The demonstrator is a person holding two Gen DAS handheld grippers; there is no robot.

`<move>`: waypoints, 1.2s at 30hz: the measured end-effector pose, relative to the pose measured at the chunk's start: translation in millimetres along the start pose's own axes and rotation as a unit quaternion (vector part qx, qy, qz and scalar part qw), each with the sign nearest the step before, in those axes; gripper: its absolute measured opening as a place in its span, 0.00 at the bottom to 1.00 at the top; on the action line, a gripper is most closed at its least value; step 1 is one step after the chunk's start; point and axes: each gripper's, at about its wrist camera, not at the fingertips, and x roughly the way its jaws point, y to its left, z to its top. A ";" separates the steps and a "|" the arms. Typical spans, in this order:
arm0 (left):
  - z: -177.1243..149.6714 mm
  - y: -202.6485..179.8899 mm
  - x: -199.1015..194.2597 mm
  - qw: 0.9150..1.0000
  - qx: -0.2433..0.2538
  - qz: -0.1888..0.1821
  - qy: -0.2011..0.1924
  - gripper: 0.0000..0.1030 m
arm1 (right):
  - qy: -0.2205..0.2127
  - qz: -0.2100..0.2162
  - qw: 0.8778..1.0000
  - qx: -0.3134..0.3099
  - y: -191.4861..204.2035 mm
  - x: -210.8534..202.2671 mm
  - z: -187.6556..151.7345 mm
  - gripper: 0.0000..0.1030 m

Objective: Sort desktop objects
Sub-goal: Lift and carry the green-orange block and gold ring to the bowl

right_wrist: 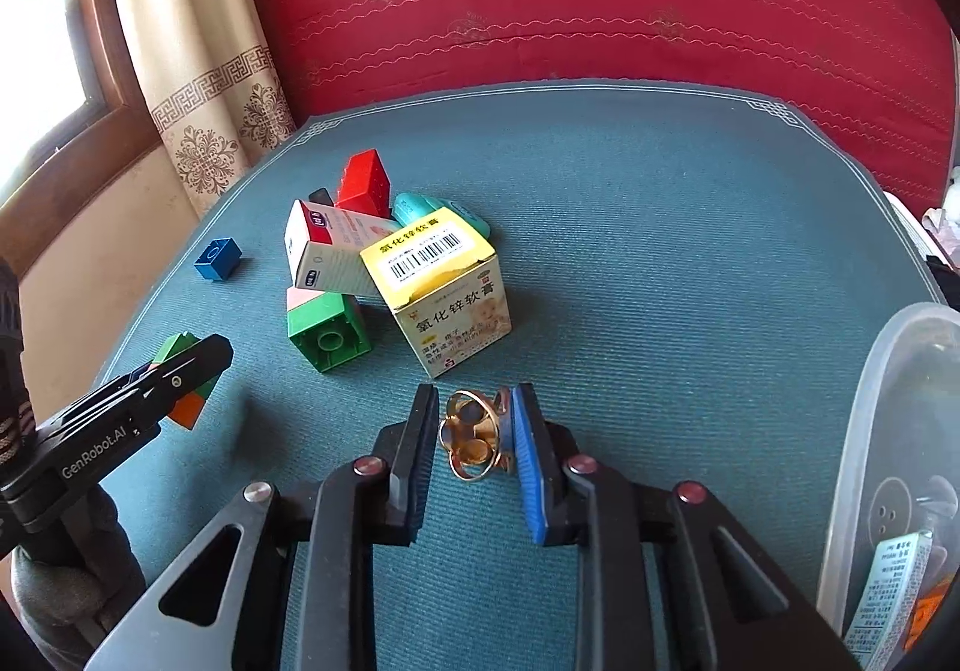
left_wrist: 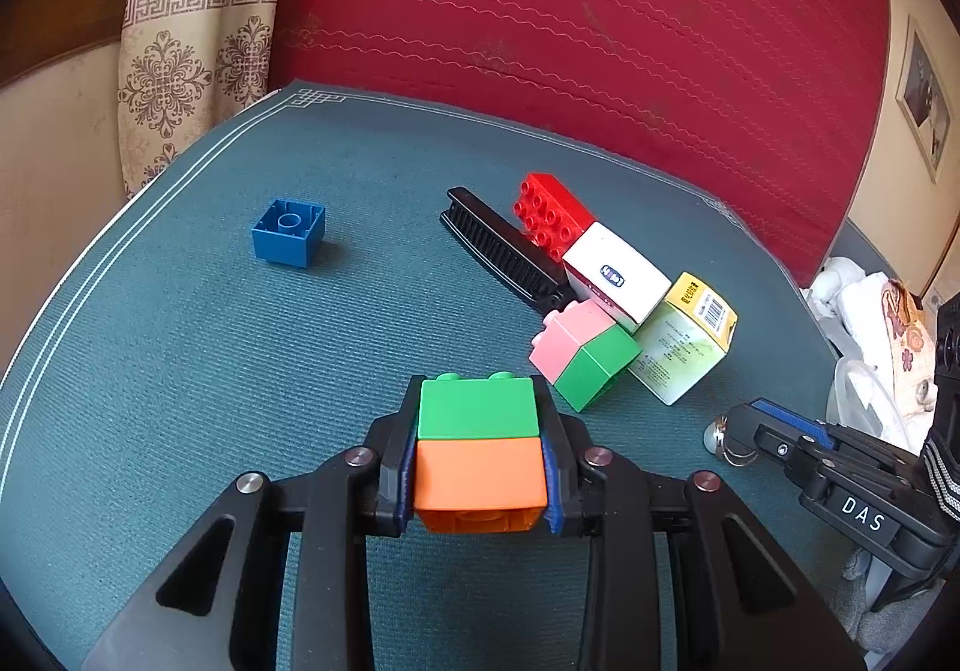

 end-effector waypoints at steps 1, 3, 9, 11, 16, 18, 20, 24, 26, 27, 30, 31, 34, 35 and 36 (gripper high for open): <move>-0.2 -0.9 -0.4 1.000 0.002 -0.001 0.000 0.33 | -0.001 -0.001 1.000 -0.004 1.3 -1.7 -0.6 0.24; -0.6 -2.3 -1.3 1.000 0.005 -0.003 -0.001 0.33 | -0.002 -0.007 1.000 -0.011 3.3 -2.8 -2.8 0.24; -0.7 -1.1 -0.3 1.000 0.006 -0.006 0.002 0.33 | 0.025 0.009 1.000 0.004 -3.0 10.4 -5.1 0.24; -0.3 0.2 0.6 1.000 0.003 -0.008 0.004 0.33 | 0.028 0.012 0.999 0.008 -4.5 15.3 -5.0 0.25; -0.8 0.9 1.1 1.000 0.002 -0.012 0.007 0.33 | 0.028 0.002 1.000 -0.005 2.2 21.4 0.0 0.25; -0.7 1.6 1.2 1.000 0.001 -0.013 0.007 0.33 | 0.028 -0.002 1.000 -0.010 4.7 23.4 1.5 0.25; -0.7 2.3 1.7 1.000 -0.002 -0.013 0.008 0.33 | 0.028 -0.006 0.999 -0.015 6.6 25.6 2.9 0.26; -0.9 3.7 2.2 1.000 -0.005 -0.015 0.011 0.33 | 0.045 -0.002 0.999 -0.007 4.9 33.2 4.2 0.42; -1.2 3.5 2.3 1.000 -0.005 -0.016 0.011 0.33 | 0.036 0.002 0.999 -0.010 5.1 32.9 2.5 0.47; -1.1 3.6 2.3 1.000 -0.005 -0.016 0.012 0.33 | 0.036 -0.004 0.999 -0.018 7.6 33.6 1.8 0.48; -0.9 3.6 2.6 1.000 -0.005 -0.016 0.011 0.33 | 0.030 -0.025 0.998 -0.039 13.8 35.0 -0.3 0.48; -0.9 3.6 2.5 1.000 -0.005 -0.016 0.011 0.33 | 0.030 -0.028 0.998 -0.044 14.6 35.3 -0.6 0.48; -1.1 3.1 2.2 1.000 -0.005 -0.016 0.010 0.33 | 0.030 -0.026 0.998 -0.041 11.5 35.7 1.2 0.48; -1.1 2.9 2.0 1.000 -0.005 -0.017 0.010 0.33 | 0.029 -0.025 0.999 -0.039 10.2 35.8 1.4 0.47; -1.1 2.6 1.7 1.000 -0.004 -0.018 0.010 0.33 | 0.028 -0.027 0.998 -0.039 9.4 36.0 1.7 0.43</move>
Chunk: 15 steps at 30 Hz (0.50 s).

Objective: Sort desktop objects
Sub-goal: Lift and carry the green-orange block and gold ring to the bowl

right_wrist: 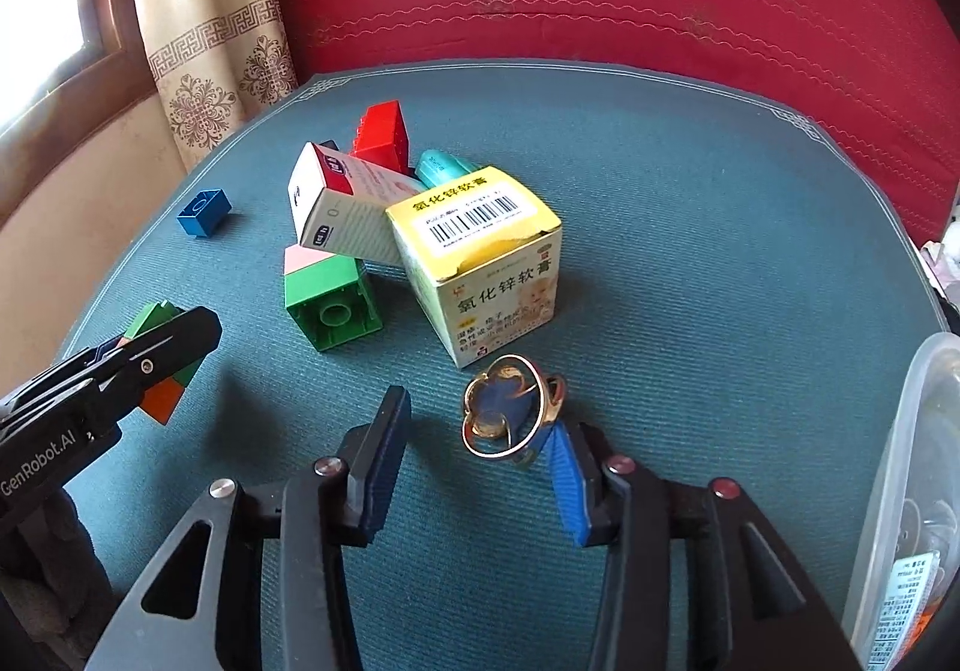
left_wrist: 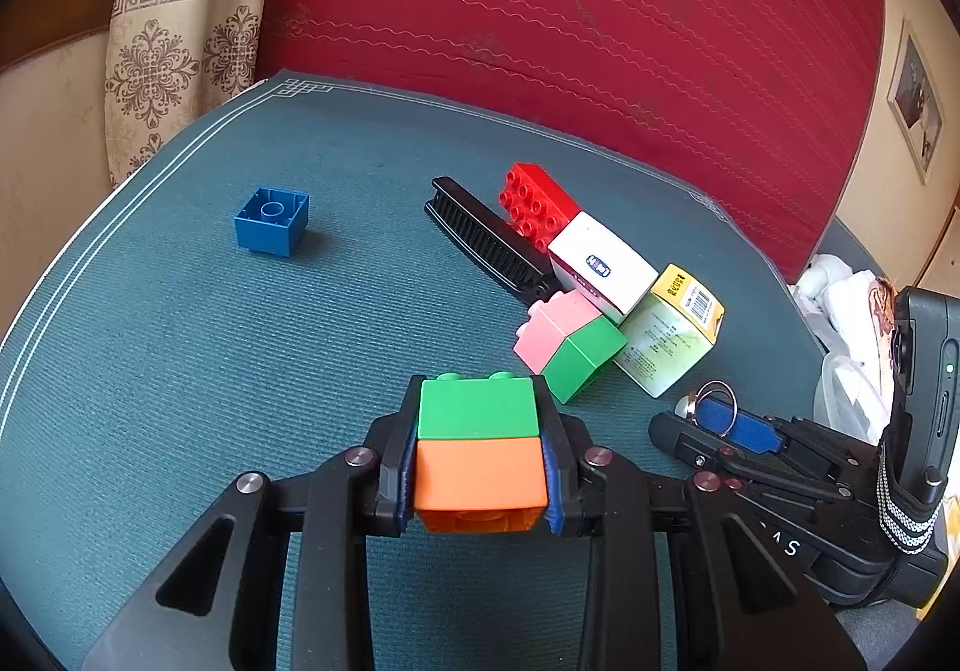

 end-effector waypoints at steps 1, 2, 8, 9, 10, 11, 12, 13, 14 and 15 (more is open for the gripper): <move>0.0 -0.3 -0.3 1.000 0.001 -0.001 -0.001 0.33 | -0.001 -0.005 1.000 0.000 -0.9 -0.2 -0.4 0.37; 0.1 -0.8 -0.8 1.000 0.002 -0.002 -0.001 0.33 | -0.002 -0.009 1.000 0.001 -2.1 -0.9 -1.0 0.34; -0.8 -4.7 -6.3 1.000 0.007 -0.008 -0.008 0.33 | -0.007 -0.008 1.000 0.011 -8.8 -11.2 -6.7 0.26; -1.2 -6.2 -7.2 1.000 0.008 -0.009 -0.009 0.33 | -0.009 -0.007 1.000 0.012 -9.5 -14.5 -8.2 0.26; -1.7 -7.6 -8.4 1.000 0.010 -0.010 -0.011 0.33 | -0.012 -0.006 1.000 0.012 -9.9 -18.2 -9.6 0.26; -2.2 -9.1 -9.6 1.000 0.011 -0.011 -0.011 0.33 | -0.015 -0.006 1.000 0.011 -10.7 -22.2 -10.9 0.27; -2.7 -10.4 -10.1 1.000 0.011 -0.014 -0.011 0.33 | -0.018 -0.006 1.000 0.012 -11.4 -26.2 -11.7 0.27; -3.5 -11.2 -10.7 1.000 0.010 -0.018 -0.009 0.33 | -0.021 -0.006 1.000 0.012 -12.3 -30.1 -12.5 0.26; -4.3 -12.6 -10.8 1.000 0.009 -0.021 -0.007 0.33 | -0.025 -0.006 1.000 0.013 -13.5 -33.9 -13.1 0.26; -5.5 -14.3 -10.9 1.000 0.008 -0.023 -0.005 0.33 | -0.028 -0.006 1.000 0.013 -14.9 -37.8 -13.5 0.26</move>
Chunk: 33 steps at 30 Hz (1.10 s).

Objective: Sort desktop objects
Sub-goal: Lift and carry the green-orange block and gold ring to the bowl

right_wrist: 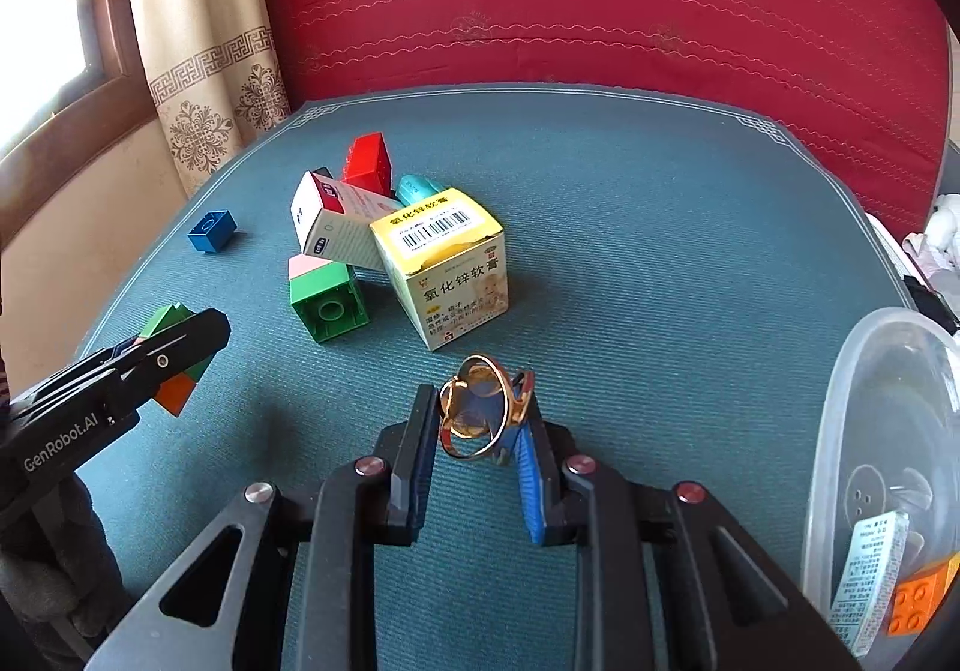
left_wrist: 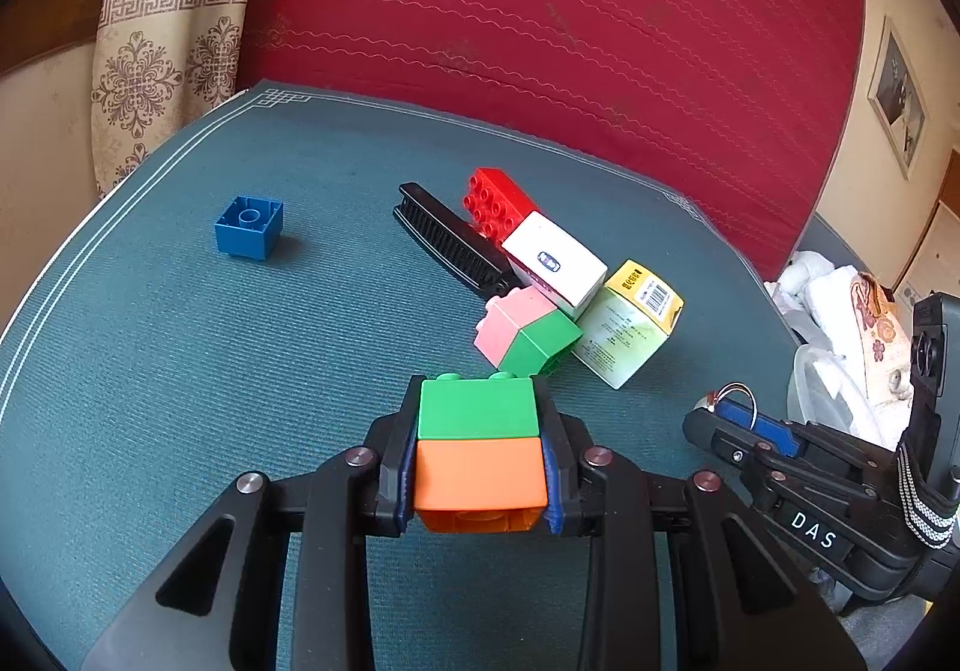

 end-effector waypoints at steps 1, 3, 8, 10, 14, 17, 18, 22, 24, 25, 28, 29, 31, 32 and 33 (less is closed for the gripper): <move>-1.0 -2.0 -0.2 1.000 0.000 -0.002 0.001 0.33 | -0.003 0.000 1.000 0.001 -1.5 -4.0 -0.5 0.26; -2.5 -6.6 -1.5 1.000 0.003 -0.006 0.003 0.33 | -0.010 0.001 1.000 0.003 -3.9 -12.3 -2.3 0.26; -5.2 -25.0 -3.9 1.000 0.016 -0.024 0.007 0.33 | -0.020 0.003 1.000 0.004 -9.3 -27.4 -5.3 0.26; -6.8 -34.7 -5.2 0.999 0.026 -0.030 0.009 0.33 | -0.025 0.003 1.000 0.006 -11.6 -32.6 -5.4 0.26; -7.9 -54.6 -7.9 0.998 0.044 -0.042 0.010 0.33 | -0.033 0.002 0.999 0.017 -23.6 -44.8 -9.5 0.26; -6.6 -69.3 -8.1 0.997 0.056 -0.051 0.010 0.33 | -0.038 -0.001 0.999 0.029 -36.3 -54.2 -13.1 0.26; -6.3 -74.3 -7.8 0.997 0.060 -0.054 0.011 0.33 | -0.040 -0.004 0.999 0.033 -40.8 -57.5 -13.9 0.26; -4.7 -94.7 -3.3 0.995 0.077 -0.065 0.015 0.33 | -0.052 -0.015 0.997 0.050 -60.4 -72.3 -17.1 0.26; -7.1 -107.1 -3.7 0.993 0.086 -0.072 0.018 0.33 | -0.057 -0.021 0.996 0.060 -71.5 -78.6 -18.6 0.26; -7.2 -111.9 -2.9 0.993 0.091 -0.076 0.019 0.33 | -0.059 -0.025 0.996 0.065 -77.3 -81.5 -19.4 0.26; -8.2 -130.5 -1.4 0.990 0.108 -0.086 0.021 0.33 | -0.063 -0.038 0.994 0.081 -95.3 -89.4 -22.6 0.26; -8.6 -136.7 -1.0 0.989 0.114 -0.089 0.022 0.33 | -0.064 -0.041 0.993 0.086 -101.4 -91.5 -24.1 0.26; -10.0 -148.4 -0.9 0.987 0.125 -0.096 0.023 0.33 | -0.066 -0.048 0.992 0.097 -113.3 -96.0 -27.4 0.26; -10.6 -154.8 0.2 0.986 0.130 -0.100 0.025 0.33 | -0.068 -0.053 0.991 0.101 -119.8 -98.3 -29.3 0.26; -11.3 -160.1 0.8 0.985 0.135 -0.104 0.026 0.33 | -0.070 -0.056 0.990 0.106 -125.4 -100.8 -31.0 0.26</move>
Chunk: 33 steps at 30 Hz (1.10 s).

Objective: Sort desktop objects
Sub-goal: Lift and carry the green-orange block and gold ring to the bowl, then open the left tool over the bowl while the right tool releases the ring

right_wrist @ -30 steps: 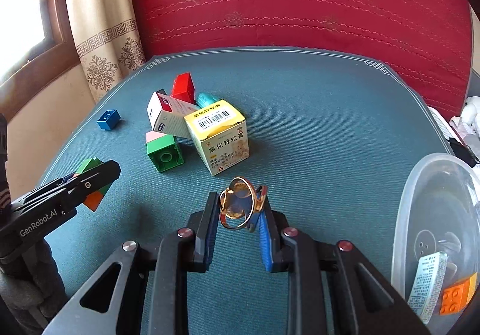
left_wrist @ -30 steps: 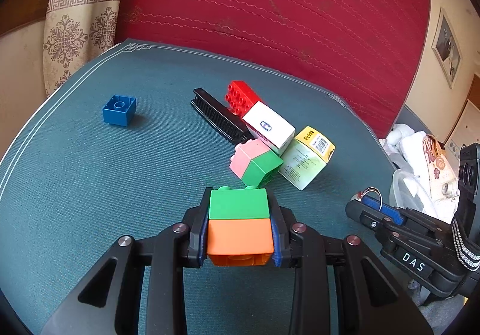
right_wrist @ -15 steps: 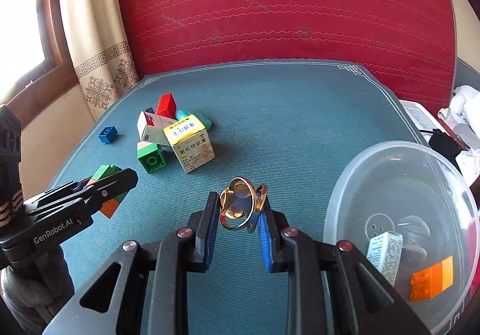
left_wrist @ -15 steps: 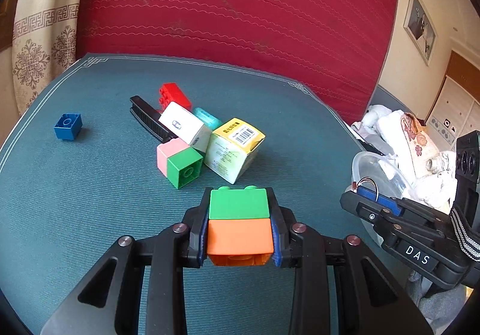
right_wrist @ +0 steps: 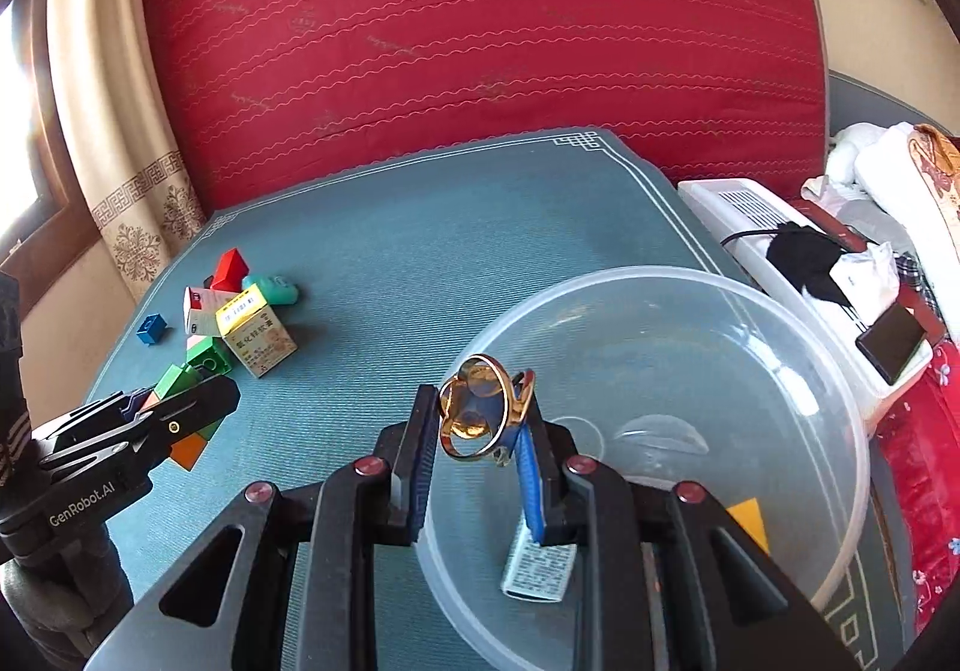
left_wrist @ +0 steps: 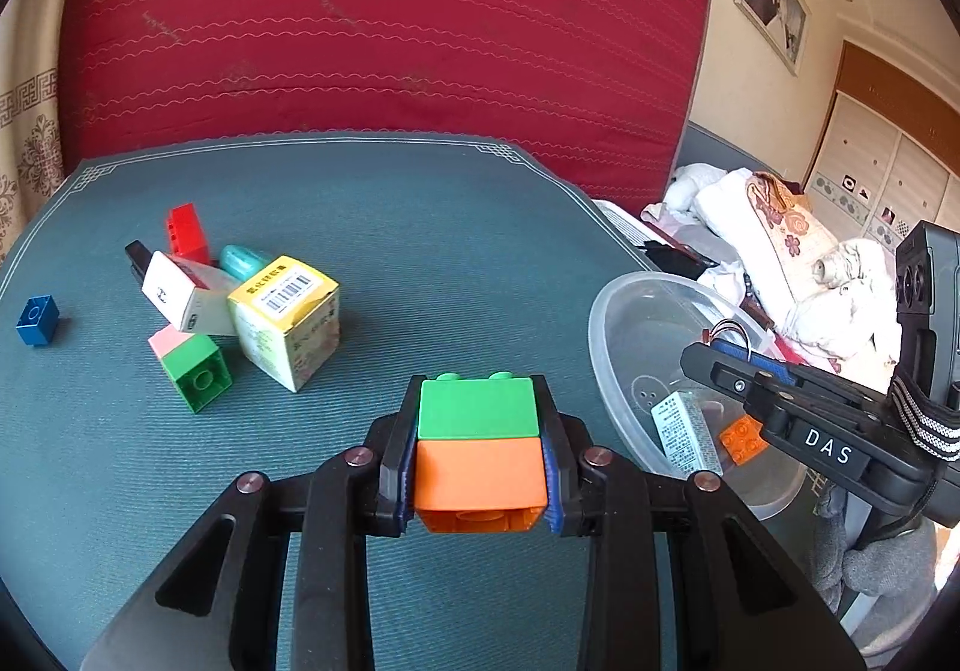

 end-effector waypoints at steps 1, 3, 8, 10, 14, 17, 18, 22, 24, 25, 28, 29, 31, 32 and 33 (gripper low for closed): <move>0.7 -5.1 1.7 1.000 0.004 -0.005 0.001 0.33 | -0.001 -0.004 1.000 0.004 -5.3 -1.0 0.1 0.26; 3.3 -15.5 5.8 1.000 0.012 -0.012 0.004 0.33 | -0.003 -0.011 1.000 0.012 -15.9 -3.3 0.0 0.26; 13.0 -38.1 18.7 0.999 0.030 -0.028 0.009 0.33 | -0.008 -0.029 0.999 0.031 -40.2 -9.1 -0.2 0.26; 15.8 -46.3 21.2 0.999 0.035 -0.036 0.011 0.33 | -0.011 -0.034 0.999 0.039 -48.1 -10.6 0.2 0.26; 19.3 -61.4 27.3 0.998 0.047 -0.049 0.012 0.33 | -0.015 -0.042 0.998 0.054 -62.8 -12.6 1.4 0.27; 22.4 -75.8 35.6 0.997 0.058 -0.057 0.014 0.33 | -0.014 -0.046 0.997 0.064 -71.5 -11.9 1.3 0.27; 23.5 -79.3 37.5 0.996 0.061 -0.060 0.015 0.33 | -0.014 -0.047 0.997 0.067 -73.7 -11.4 1.5 0.27; 27.0 -91.2 45.4 0.995 0.071 -0.068 0.017 0.33 | -0.014 -0.051 0.996 0.076 -81.0 -12.0 1.7 0.27; 28.8 -95.2 48.8 0.995 0.074 -0.072 0.019 0.33 | -0.015 -0.053 0.995 0.079 -84.7 -11.6 2.6 0.27; 29.9 -97.6 51.2 0.994 0.075 -0.073 0.019 0.33 | -0.016 -0.055 0.995 0.080 -86.3 -12.0 2.7 0.27; 32.7 -103.3 57.5 0.994 0.076 -0.076 0.021 0.33 | -0.019 -0.059 0.995 0.083 -90.2 -12.4 3.3 0.27; 34.0 -104.7 60.0 0.994 0.075 -0.078 0.022 0.33 | -0.020 -0.061 0.994 0.083 -91.8 -12.2 3.7 0.27; 36.4 -106.2 64.5 0.994 0.069 -0.084 0.026 0.33 | -0.021 -0.065 0.994 0.084 -93.9 -12.3 4.1 0.27; 37.6 -105.9 66.7 0.994 0.063 -0.089 0.027 0.33 | -0.022 -0.068 0.994 0.085 -95.1 -12.5 4.2 0.27; 38.9 -105.5 69.5 0.993 0.055 -0.096 0.032 0.33 | -0.023 -0.070 0.993 0.087 -96.3 -12.7 4.3 0.27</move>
